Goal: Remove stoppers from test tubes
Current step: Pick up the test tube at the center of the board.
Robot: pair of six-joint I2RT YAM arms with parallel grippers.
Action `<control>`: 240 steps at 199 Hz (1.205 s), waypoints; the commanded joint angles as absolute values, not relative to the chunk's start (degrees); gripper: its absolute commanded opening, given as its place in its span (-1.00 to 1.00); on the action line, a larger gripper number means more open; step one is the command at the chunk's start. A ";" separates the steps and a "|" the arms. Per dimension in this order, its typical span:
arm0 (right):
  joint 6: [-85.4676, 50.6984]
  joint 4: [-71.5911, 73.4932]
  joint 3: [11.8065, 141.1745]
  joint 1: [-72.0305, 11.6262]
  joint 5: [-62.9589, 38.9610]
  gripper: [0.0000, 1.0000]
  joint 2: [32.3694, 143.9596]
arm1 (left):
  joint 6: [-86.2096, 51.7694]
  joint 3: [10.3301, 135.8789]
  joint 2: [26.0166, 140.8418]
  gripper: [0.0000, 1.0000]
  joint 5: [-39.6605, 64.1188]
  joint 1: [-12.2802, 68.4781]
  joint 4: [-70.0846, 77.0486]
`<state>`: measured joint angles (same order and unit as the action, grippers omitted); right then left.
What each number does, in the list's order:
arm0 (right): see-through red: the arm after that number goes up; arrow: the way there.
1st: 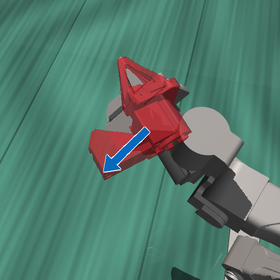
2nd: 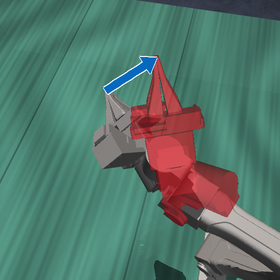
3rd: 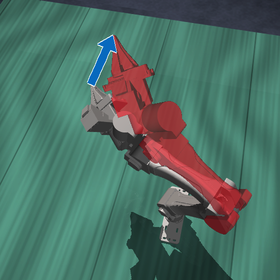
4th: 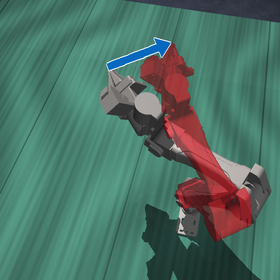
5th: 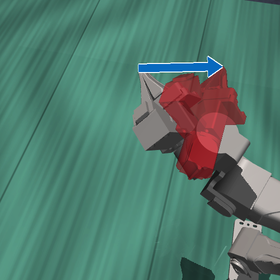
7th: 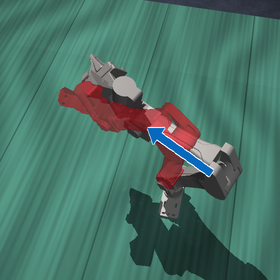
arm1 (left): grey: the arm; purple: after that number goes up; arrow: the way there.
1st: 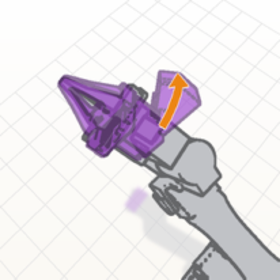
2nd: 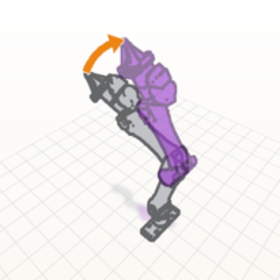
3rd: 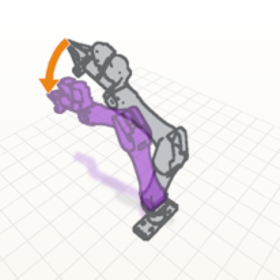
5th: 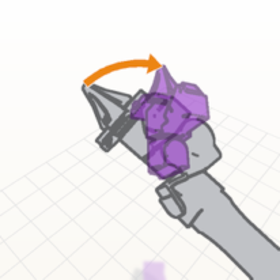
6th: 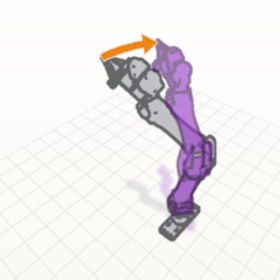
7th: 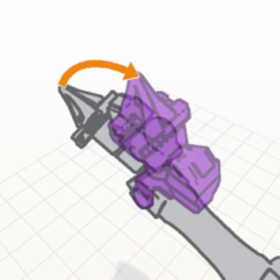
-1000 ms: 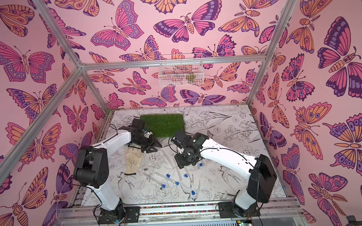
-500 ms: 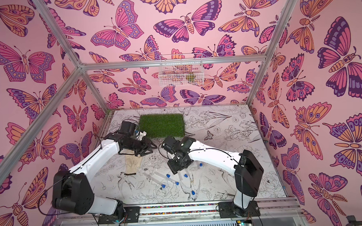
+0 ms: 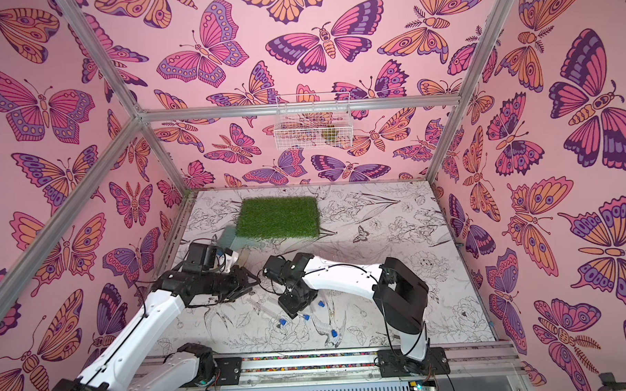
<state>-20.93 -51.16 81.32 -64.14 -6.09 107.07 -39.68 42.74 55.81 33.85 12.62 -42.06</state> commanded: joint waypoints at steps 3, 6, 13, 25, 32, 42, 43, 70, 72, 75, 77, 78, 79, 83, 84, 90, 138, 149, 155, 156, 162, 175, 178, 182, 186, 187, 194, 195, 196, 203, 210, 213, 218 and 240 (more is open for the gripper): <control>-20.04 -49.77 80.72 -65.03 -6.35 0.21 108.49 | -41.70 40.64 52.93 -0.04 31.98 12.04 -42.69; -20.04 -49.67 80.71 -65.04 -6.33 0.21 108.67 | -41.74 40.54 52.65 -0.04 31.95 11.96 -42.69; -19.97 -49.59 80.61 -65.17 -6.06 0.20 109.01 | -41.75 40.43 52.24 -0.04 31.92 11.87 -42.64; -19.95 -49.48 80.52 -65.37 -5.24 0.20 109.55 | -41.66 40.35 51.67 -0.04 31.81 11.69 -43.05; -20.03 -49.27 80.34 -65.40 -4.79 0.20 109.79 | -41.66 40.39 51.39 -0.04 31.73 11.60 -43.30; -20.12 -48.89 80.02 -65.43 -4.29 0.20 110.09 | -41.68 40.33 51.07 -0.04 31.72 11.51 -43.58; -20.12 -48.88 80.04 -65.45 -4.25 0.19 110.11 | -41.72 40.25 51.06 -0.04 31.77 11.51 -43.63; -19.99 -48.26 79.87 -65.40 -3.86 0.19 111.50 | -42.42 39.60 50.30 -0.01 32.83 11.17 -43.67; -20.03 -48.19 79.82 -65.41 -3.86 0.18 111.61 | -42.49 39.52 50.30 0.00 32.93 11.16 -43.61; -20.04 -48.07 79.85 -65.39 -3.80 0.18 111.69 | -42.60 39.36 50.21 0.01 32.96 11.12 -43.67; -20.04 -48.01 79.75 -65.39 -3.74 0.18 111.81 | -42.69 39.31 50.13 0.02 33.09 11.09 -43.61; -20.04 -47.95 79.78 -65.39 -3.76 0.18 111.89 | -42.74 39.30 50.11 0.02 33.11 11.08 -43.65; -20.04 -47.93 79.75 -65.39 -3.68 0.18 111.93 | -42.77 39.25 50.10 0.03 33.12 11.03 -43.66; -20.00 -47.83 79.69 -65.41 -3.65 0.18 112.04 | -42.92 39.13 49.98 0.03 33.20 10.99 -43.68; -19.97 -47.82 79.70 -65.40 -3.63 0.18 112.05 | -42.95 39.17 49.95 0.03 33.26 10.99 -43.68; -19.99 -47.67 79.66 -65.40 -3.52 0.17 112.28 | -43.13 38.97 49.84 0.03 33.39 10.90 -43.67; -19.35 -47.90 79.63 -65.39 -1.82 0.04 114.08 | -43.59 38.02 48.94 0.04 34.01 10.37 -44.02; -19.25 -47.65 79.38 -65.44 -1.27 0.00 114.17 | -43.68 37.80 48.82 0.04 34.10 10.31 -44.07; -19.16 -47.43 79.23 -65.41 -0.95 -0.01 114.14 | -43.73 37.70 48.81 0.04 34.14 10.31 -44.12; -19.12 -47.40 79.21 -65.44 -0.91 -0.01 114.16 | -43.75 37.66 48.75 0.04 34.16 10.29 -44.17; -19.07 -47.22 79.03 -65.40 -0.55 -0.03 114.17 | -43.77 37.51 48.74 0.04 34.24 10.23 -44.15; -18.90 -46.87 78.56 -65.44 0.19 -0.06 114.17 | -43.93 37.12 48.51 0.04 34.36 10.21 -44.29; -18.85 -46.83 78.51 -65.47 0.38 -0.07 114.17 | -43.99 37.03 48.44 0.04 34.32 10.20 -44.27; -18.75 -46.71 78.41 -65.54 0.72 -0.08 114.21 | -44.04 36.96 48.31 0.04 34.29 10.20 -44.28; -18.65 -46.61 78.29 -65.66 1.09 -0.09 114.26 | -44.12 36.83 48.28 0.04 34.31 10.20 -44.27; -18.60 -46.60 78.26 -65.66 1.12 -0.09 114.26 | -44.12 36.83 48.27 0.04 34.29 10.20 -44.28; -18.34 -46.46 78.15 -65.83 1.52 -0.11 114.37 | -44.29 36.61 48.09 0.04 34.32 10.20 -44.27; -18.27 -46.39 78.14 -65.83 1.60 -0.11 114.36 | -44.29 36.59 48.08 0.04 34.34 10.20 -44.28; -18.23 -46.35 78.09 -65.92 1.63 -0.11 114.35 | -44.34 36.57 48.08 0.04 34.31 10.20 -44.29; -17.96 -46.19 77.92 -66.08 1.76 -0.12 114.50 | -44.51 36.33 47.84 0.04 34.34 10.20 -44.28; -17.79 -46.09 77.88 -66.31 1.96 -0.13 114.75 | -44.69 36.13 47.66 0.04 34.35 10.23 -44.30; -17.69 -46.06 77.95 -66.35 2.09 -0.14 114.85 | -44.78 36.00 47.56 0.04 34.34 10.20 -44.30; -17.54 -45.91 77.86 -66.51 2.28 -0.16 115.04 | -44.89 35.96 47.45 0.04 34.32 10.20 -44.27; -17.18 -44.98 77.53 -67.01 1.87 -0.24 115.55 | -45.48 35.50 46.63 0.04 34.21 10.11 -44.28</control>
